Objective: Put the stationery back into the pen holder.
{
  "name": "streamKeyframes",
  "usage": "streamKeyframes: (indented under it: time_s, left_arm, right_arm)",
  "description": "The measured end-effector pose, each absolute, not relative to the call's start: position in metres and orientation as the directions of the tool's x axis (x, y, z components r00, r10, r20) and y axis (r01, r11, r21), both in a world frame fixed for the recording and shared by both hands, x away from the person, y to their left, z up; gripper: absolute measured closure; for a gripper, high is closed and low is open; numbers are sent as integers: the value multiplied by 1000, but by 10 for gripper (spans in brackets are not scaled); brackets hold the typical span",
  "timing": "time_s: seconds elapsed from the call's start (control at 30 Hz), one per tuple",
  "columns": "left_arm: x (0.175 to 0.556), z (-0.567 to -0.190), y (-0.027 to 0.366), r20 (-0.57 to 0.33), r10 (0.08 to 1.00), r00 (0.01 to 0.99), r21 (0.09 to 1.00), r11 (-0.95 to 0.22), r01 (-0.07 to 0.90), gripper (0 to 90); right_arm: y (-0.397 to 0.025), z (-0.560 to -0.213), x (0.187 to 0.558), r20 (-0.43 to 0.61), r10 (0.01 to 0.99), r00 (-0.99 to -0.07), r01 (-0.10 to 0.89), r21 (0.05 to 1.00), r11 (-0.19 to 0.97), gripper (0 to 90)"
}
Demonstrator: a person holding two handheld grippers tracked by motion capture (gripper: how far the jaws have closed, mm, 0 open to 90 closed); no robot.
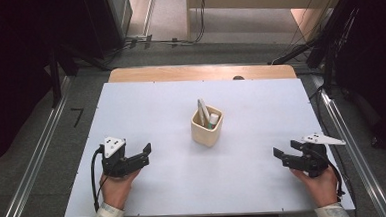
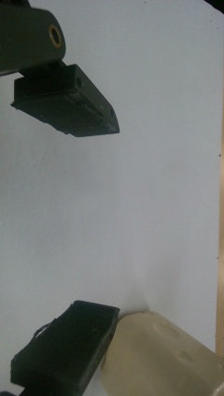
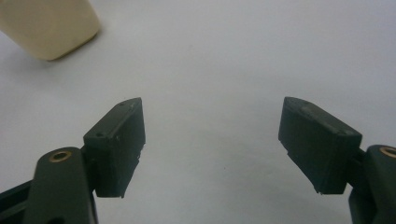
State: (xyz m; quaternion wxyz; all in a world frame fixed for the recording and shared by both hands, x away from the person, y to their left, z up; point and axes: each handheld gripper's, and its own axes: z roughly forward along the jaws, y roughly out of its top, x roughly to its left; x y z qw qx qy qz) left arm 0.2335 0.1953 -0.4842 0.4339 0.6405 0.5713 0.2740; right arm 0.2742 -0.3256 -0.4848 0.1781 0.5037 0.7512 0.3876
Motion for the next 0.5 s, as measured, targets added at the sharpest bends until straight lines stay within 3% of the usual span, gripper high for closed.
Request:
streamKeyframes:
  time_s: [0.5]
  left_arm:
    - [225, -498, 214, -127, 981, 144, 847, 32, 530, 116]
  right_arm:
    - [-343, -487, 270, 122, 912, -392, 633, 755, 171, 204]
